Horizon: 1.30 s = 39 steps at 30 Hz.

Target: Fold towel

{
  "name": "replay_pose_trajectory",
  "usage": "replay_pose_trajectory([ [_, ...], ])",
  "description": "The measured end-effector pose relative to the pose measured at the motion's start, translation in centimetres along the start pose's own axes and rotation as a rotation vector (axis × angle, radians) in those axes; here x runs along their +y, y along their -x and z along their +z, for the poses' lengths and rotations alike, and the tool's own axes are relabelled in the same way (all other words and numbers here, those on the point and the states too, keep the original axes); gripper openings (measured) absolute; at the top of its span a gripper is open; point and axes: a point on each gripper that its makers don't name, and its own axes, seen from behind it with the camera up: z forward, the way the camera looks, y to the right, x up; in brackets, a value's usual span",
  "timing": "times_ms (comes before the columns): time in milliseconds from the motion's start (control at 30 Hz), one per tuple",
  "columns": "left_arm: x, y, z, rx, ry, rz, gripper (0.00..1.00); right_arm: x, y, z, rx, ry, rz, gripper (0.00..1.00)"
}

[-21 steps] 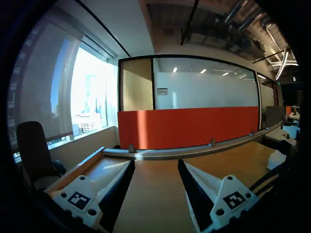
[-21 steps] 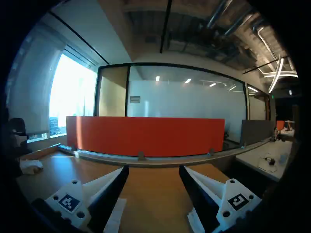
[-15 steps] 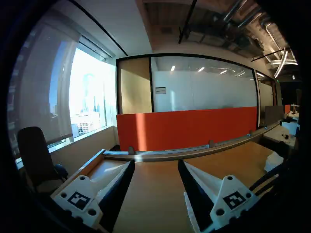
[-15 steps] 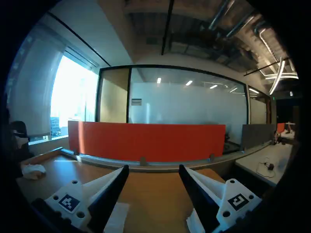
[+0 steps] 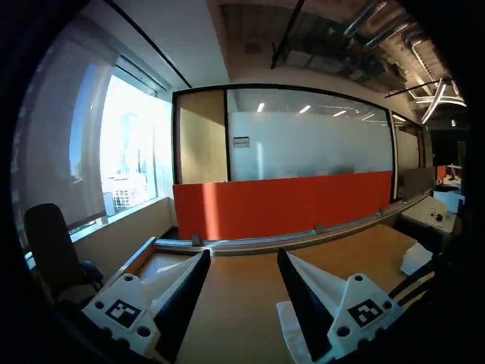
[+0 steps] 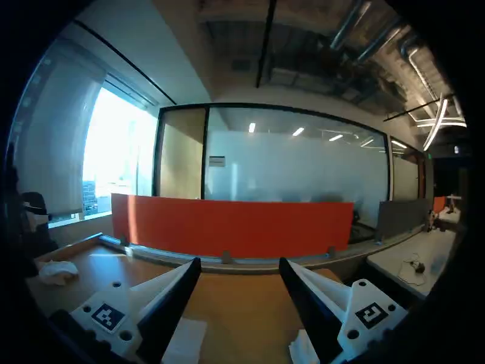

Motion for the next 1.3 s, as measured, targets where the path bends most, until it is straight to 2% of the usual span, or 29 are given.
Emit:
replay_pose_trajectory([
  [300, 1.8, 0.7, -0.4, -0.034, 0.079, 0.008, 0.81, -1.9, 0.3, 0.0, -0.043, -0.08, -0.047, 0.99],
  [500, 3.0, 1.8, -0.4, -0.076, 0.144, 0.04, 0.81, -3.7, 2.1, 0.4, -0.107, -0.176, -0.087, 0.99],
  [633, 4.1, 2.8, -0.3, -0.113, 0.213, 0.055, 0.81, -5.0, 3.2, 0.4, -0.153, -0.249, -0.113, 1.0],
  [800, 5.1, 4.1, -0.1, -0.15, 0.273, 0.066, 0.81, -5.9, 3.9, 0.5, -0.184, -0.306, -0.136, 1.0],
  [1067, 6.0, 6.9, 0.5, -0.209, 0.317, 0.096, 0.81, -7.3, 6.7, 0.2, -0.247, -0.388, -0.165, 1.0],
  [1300, 7.1, 10.0, 0.7, -0.252, 0.344, 0.104, 0.81, -7.6, 10.4, 0.1, -0.31, -0.41, -0.181, 1.0],
])
